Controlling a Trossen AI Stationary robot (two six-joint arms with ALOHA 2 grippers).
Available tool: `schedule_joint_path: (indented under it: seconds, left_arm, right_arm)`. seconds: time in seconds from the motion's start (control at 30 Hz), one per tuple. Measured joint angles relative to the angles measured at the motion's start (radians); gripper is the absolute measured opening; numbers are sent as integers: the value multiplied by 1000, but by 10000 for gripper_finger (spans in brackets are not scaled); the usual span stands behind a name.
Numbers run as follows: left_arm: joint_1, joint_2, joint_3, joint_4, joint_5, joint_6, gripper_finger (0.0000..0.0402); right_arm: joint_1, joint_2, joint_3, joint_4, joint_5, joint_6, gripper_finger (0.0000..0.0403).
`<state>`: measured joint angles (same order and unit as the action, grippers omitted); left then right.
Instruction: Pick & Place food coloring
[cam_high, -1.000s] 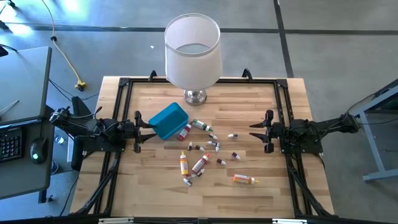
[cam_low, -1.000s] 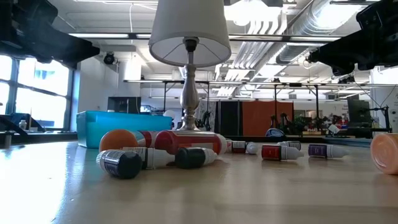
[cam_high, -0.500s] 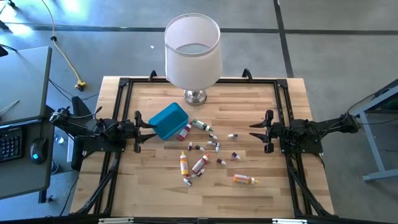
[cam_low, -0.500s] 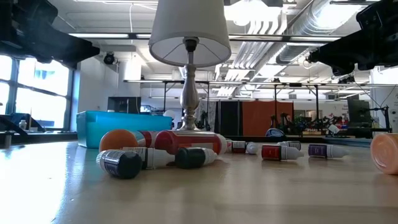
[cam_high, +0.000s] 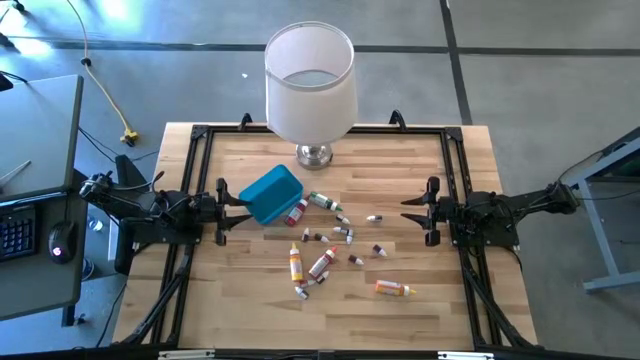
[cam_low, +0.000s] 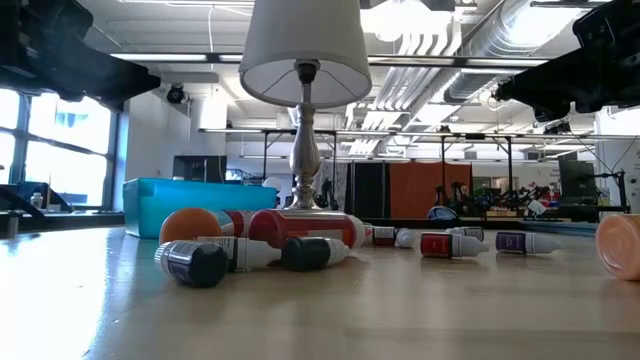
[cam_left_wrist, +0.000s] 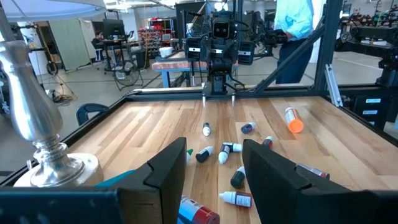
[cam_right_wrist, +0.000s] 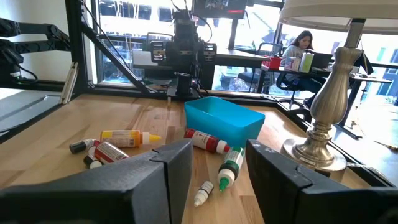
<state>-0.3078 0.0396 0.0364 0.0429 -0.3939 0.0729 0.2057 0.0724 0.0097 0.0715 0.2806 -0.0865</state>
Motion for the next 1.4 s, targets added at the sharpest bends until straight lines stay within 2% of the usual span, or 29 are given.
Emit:
schedule_joint_path:
  seconds: [0.1,0.2,0.3,0.6,0.97,1.4]
  left_arm:
    - [0,0,0,6,-11,44,154]
    - [0,0,0,7,-96,263,154]
    - [0,0,0,6,-149,346,154]
    - [0,0,0,7,-154,341,154]
    - [0,0,0,7,-35,284,154]
    - [0,0,0,7,-32,228,154]
  right_arm:
    - [0,0,0,0,0,0,144]
    - [0,0,0,0,0,0,144]
    - [0,0,0,0,0,0,144]
    - [0,0,0,0,0,0,144]
    - [0,0,0,0,0,0,144]
    - [0,0,0,0,0,0,144]
